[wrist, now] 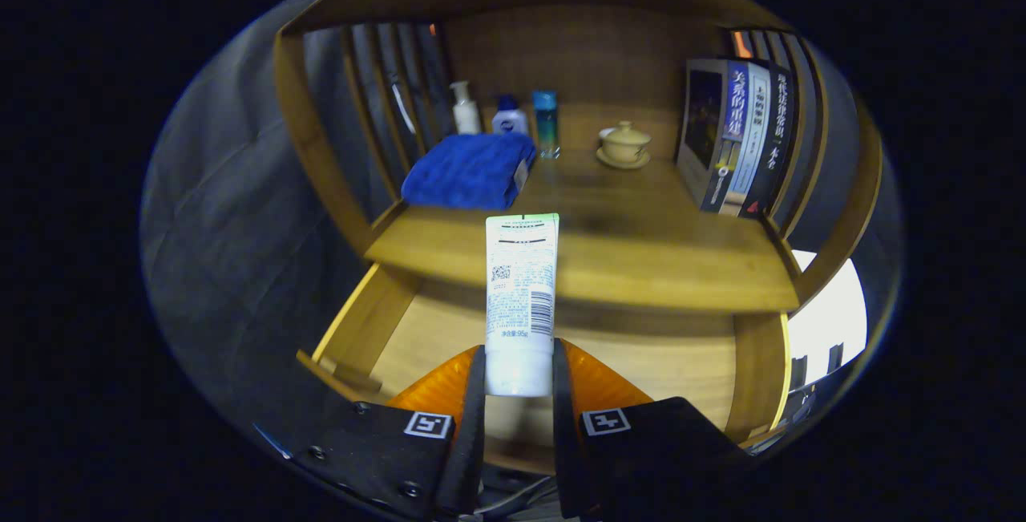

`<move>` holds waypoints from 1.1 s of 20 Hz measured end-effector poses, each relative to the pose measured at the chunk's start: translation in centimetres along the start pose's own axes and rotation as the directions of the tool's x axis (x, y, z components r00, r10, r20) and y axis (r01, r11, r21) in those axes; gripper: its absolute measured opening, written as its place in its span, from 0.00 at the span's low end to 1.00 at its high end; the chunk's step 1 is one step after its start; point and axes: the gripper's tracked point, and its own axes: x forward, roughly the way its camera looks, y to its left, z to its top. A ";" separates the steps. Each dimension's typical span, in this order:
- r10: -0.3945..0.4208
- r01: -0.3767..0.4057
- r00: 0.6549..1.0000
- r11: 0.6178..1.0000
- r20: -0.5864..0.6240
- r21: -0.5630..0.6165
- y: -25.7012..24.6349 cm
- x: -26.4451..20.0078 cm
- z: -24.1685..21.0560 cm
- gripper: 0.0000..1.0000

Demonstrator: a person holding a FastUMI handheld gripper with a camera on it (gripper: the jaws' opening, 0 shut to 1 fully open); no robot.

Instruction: Pull open the drawer, take out the items inside it, and place them on the countertop above the cabinet.

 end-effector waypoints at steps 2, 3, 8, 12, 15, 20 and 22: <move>-0.051 0.050 0.998 0.998 0.039 0.027 -1.6 2.2 2.7 0.45; -0.077 0.076 0.996 0.996 0.045 0.038 -2.5 3.4 3.5 0.45; -0.158 0.157 0.987 0.982 0.001 0.108 -4.8 8.6 4.2 0.46; -0.187 0.188 0.982 0.975 -0.023 0.122 -5.4 10.2 3.7 0.45; -0.193 0.193 0.981 0.971 -0.016 0.141 -5.5 10.6 3.8 0.46; -0.224 0.225 0.974 0.968 -0.018 0.112 -5.9 10.7 3.7 0.53; -0.224 0.225 0.974 0.970 -0.019 0.089 -5.6 10.7 3.6 0.63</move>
